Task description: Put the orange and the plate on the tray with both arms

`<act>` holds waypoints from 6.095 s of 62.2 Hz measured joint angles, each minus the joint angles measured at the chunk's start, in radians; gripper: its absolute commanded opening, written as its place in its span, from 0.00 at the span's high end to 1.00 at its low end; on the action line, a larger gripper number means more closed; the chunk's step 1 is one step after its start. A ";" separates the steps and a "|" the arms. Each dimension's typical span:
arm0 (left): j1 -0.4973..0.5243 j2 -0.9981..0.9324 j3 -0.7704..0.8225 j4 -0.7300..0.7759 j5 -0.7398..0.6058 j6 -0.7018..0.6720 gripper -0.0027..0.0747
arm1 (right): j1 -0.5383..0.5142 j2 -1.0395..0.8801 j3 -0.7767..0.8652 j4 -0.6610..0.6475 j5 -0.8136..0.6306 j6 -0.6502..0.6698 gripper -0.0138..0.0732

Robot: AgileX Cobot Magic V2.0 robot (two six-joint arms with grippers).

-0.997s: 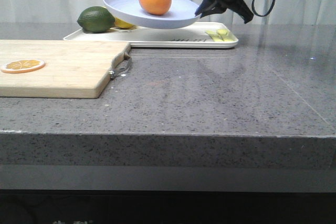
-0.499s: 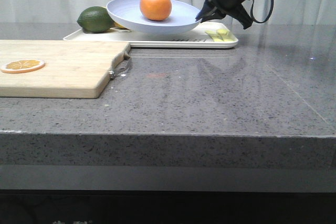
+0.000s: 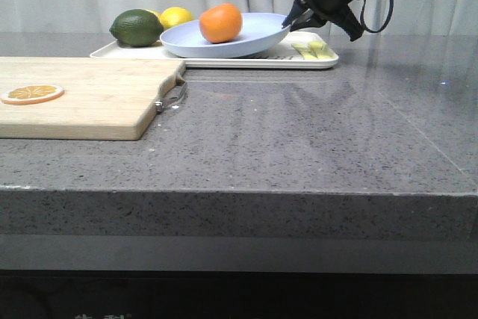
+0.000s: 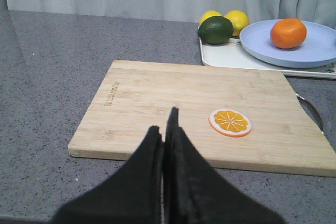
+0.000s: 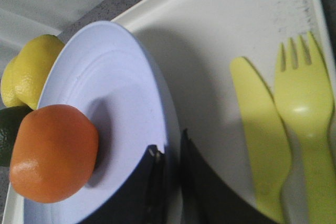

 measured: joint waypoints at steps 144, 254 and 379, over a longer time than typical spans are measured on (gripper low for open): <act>0.000 0.000 0.000 0.000 0.000 0.000 0.99 | -0.072 -1.617 1.669 -0.605 -0.187 -0.274 0.90; 0.000 -0.135 0.146 0.000 -0.051 0.000 0.99 | -0.072 -2.120 1.957 -0.605 -0.328 -0.278 0.90; 0.000 -0.141 0.429 0.000 -0.382 0.000 0.99 | -0.072 -2.190 2.156 -0.595 -0.533 -0.278 0.90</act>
